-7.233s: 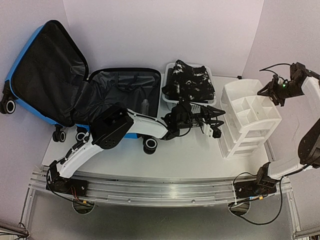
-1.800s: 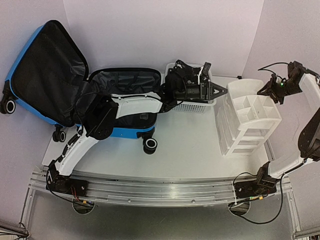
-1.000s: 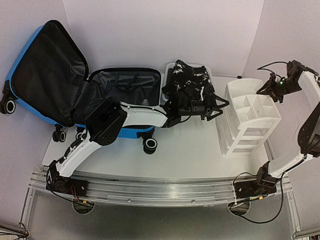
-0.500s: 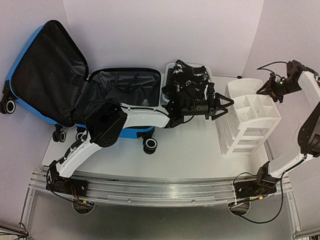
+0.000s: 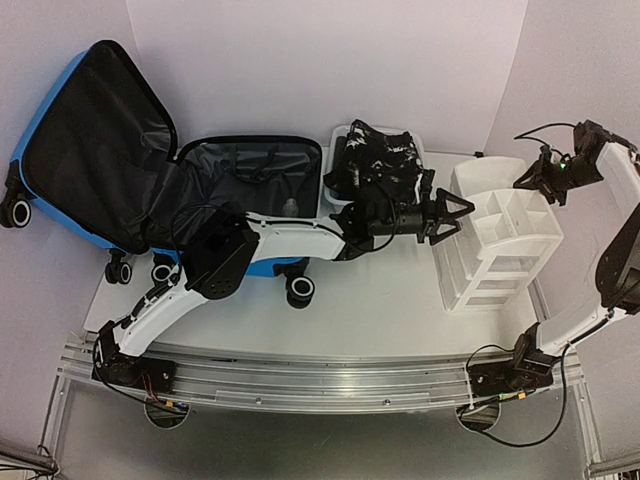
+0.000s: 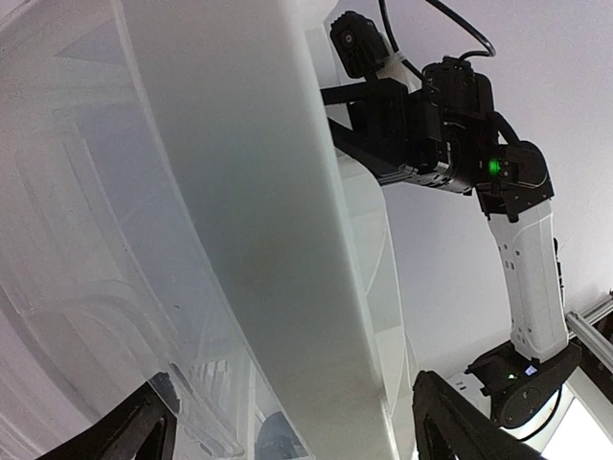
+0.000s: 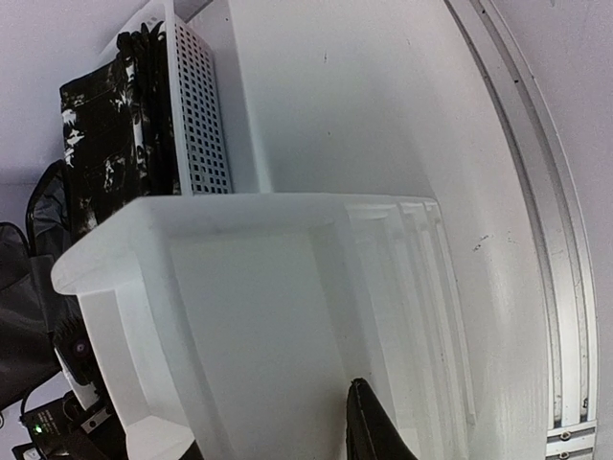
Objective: Open, take out, and arrange the luggage
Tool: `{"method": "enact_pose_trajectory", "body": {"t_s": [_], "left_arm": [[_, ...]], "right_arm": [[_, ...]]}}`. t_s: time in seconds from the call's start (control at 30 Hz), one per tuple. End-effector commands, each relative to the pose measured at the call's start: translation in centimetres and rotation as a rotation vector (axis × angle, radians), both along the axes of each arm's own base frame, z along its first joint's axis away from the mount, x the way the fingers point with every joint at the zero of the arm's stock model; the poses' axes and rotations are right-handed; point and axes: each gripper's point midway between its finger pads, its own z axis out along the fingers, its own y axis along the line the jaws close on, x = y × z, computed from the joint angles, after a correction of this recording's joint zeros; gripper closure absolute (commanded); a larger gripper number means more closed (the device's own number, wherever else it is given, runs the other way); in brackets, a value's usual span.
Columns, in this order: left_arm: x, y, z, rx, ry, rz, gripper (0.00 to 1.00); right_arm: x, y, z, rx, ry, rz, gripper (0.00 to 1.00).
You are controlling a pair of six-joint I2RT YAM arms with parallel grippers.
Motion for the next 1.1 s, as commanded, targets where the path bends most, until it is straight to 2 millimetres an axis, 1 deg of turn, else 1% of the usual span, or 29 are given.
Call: {"method": "enact_pose_trajectory", "body": {"t_s": [0.0,0.13,0.2,0.4,0.7,0.8,0.87,0.97,1.07], "left_arm": [[-1.1,0.4,4.1,-0.125,-0.028,-0.014,0.21],[-1.1,1.5,5.4,-0.167,-0.054,-0.018,0.30],[-0.9,1.9,5.5,-0.166,-0.059,-0.017,0.33],[-0.2,3.2,5.1,-0.143,-0.066,-0.009,0.36],[0.6,4.7,5.8,-0.132,-0.104,-0.009,0.38],[0.9,4.6,5.7,-0.122,-0.104,-0.009,0.38],[1.1,4.1,4.9,-0.090,-0.084,-0.010,0.38],[1.1,3.3,4.9,-0.080,-0.074,-0.015,0.35],[1.0,2.3,3.1,-0.012,-0.017,-0.003,0.34]], "right_arm": [[-1.1,0.1,-2.8,0.012,0.119,-0.012,0.72],[-1.3,-0.7,-3.1,-0.031,0.134,-0.030,0.72],[-1.4,-1.1,-3.2,-0.056,0.140,-0.043,0.72],[-1.5,-2.2,-3.0,-0.124,0.146,-0.066,0.72],[-0.8,-2.7,-2.8,-0.141,0.142,-0.068,0.72],[-0.6,-2.6,-2.7,-0.130,0.137,-0.064,0.72],[-0.5,-2.4,-2.7,-0.119,0.134,-0.060,0.72],[-0.5,-2.3,-2.7,-0.112,0.134,-0.062,0.73],[-0.4,-2.1,-2.6,-0.097,0.131,-0.062,0.73]]}}
